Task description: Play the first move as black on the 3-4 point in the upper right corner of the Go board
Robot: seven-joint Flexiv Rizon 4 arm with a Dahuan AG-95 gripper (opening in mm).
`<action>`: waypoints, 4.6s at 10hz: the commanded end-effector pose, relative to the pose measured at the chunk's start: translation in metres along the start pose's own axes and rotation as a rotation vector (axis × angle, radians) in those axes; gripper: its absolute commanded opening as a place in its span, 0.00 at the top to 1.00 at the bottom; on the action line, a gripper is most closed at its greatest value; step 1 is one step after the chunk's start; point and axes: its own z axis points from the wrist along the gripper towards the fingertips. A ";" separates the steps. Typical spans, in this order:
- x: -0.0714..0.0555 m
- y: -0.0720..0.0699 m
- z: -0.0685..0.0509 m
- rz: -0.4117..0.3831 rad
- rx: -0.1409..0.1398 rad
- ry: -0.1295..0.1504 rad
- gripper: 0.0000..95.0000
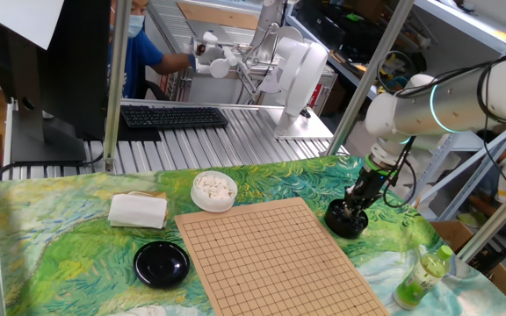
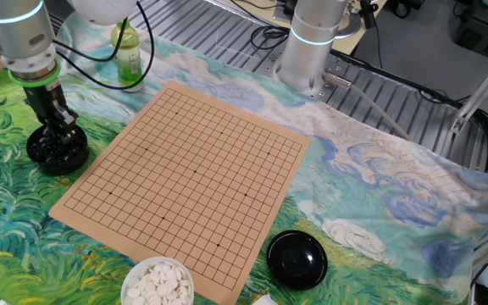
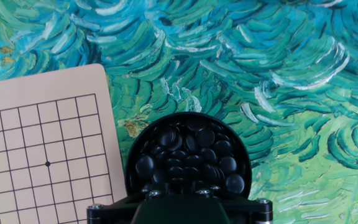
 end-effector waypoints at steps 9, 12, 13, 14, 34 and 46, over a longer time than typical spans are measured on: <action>0.000 0.000 0.000 0.000 0.001 -0.001 0.80; 0.000 0.000 0.000 0.000 0.001 -0.001 0.80; 0.000 0.000 0.000 0.000 0.001 -0.001 0.80; 0.000 0.000 0.000 0.000 0.001 -0.001 0.80; 0.006 -0.005 0.012 -0.010 -0.020 0.001 0.80; 0.009 -0.007 0.002 -0.027 -0.011 0.005 1.00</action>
